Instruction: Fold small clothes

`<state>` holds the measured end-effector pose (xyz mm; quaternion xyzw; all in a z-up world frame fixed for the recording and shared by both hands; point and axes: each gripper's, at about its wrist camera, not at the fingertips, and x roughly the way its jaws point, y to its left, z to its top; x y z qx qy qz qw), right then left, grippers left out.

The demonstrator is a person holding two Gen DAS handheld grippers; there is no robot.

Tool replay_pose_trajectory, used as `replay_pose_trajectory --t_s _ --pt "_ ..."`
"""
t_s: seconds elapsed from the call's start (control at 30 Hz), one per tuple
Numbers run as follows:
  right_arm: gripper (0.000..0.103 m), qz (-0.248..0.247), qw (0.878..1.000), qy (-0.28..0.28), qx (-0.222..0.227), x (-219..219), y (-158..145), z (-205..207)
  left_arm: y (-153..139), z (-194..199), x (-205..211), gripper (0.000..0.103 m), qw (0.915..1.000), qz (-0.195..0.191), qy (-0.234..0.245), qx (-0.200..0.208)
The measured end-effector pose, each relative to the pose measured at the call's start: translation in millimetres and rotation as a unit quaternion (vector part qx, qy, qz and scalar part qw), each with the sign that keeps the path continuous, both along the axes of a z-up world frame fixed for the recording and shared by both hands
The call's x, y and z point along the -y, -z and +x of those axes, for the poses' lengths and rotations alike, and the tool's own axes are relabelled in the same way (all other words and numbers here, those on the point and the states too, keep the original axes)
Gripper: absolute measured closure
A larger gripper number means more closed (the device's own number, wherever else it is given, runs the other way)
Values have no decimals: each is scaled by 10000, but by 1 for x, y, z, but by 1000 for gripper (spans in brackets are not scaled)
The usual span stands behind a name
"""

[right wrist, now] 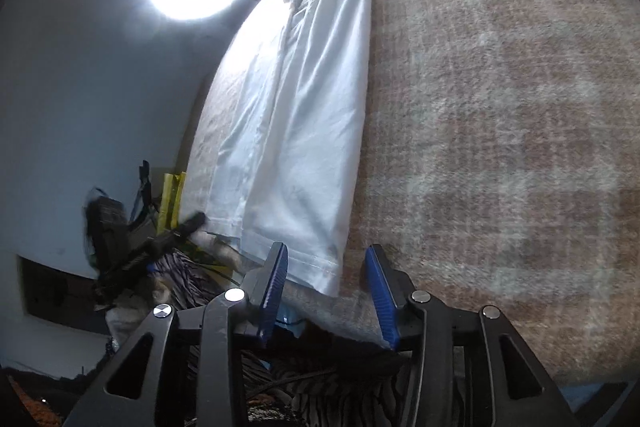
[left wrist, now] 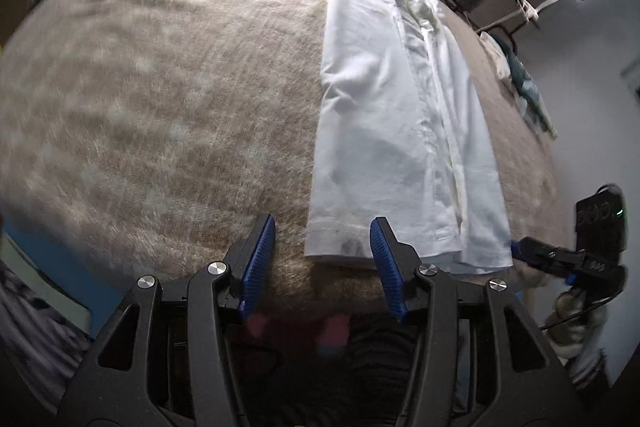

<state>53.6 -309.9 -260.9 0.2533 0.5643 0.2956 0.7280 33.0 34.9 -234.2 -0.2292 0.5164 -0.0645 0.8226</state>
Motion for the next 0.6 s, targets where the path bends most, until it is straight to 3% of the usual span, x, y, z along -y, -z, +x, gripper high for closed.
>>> replay_pose_trajectory --t_s 0.13,0.17,0.2,0.23,0.3,0.33,0.37,0.5,0.6 --pt "65 173 9998 -88 -108 -5 4 -1 7 9 -7 57 9974 -717 70 -99" --pt "66 209 9997 -99 -111 -5 5 -1 10 12 -7 71 9963 -838 96 -143" --pt "67 238 9996 -110 -124 -6 5 0 12 15 -6 96 9959 -872 143 -189" --pt "70 267 9994 -131 -158 -7 7 0 16 18 -5 100 9951 -934 205 -254" --pt "81 316 9992 -145 -206 -8 9 1 16 19 -4 100 9935 -1094 134 -268" --pt "95 301 9991 -168 -246 -10 9 2 14 17 -5 100 9916 -1255 117 -281" --pt "98 275 9991 -184 -272 -11 9 1 10 15 -6 100 9899 -1390 101 -245" --pt "101 469 9987 -93 -173 -9 -5 -5 -2 7 -9 100 9914 -1300 137 -82" --pt "101 336 9993 -110 -114 -9 -7 -6 13 9 -12 100 9918 -1230 99 -319"
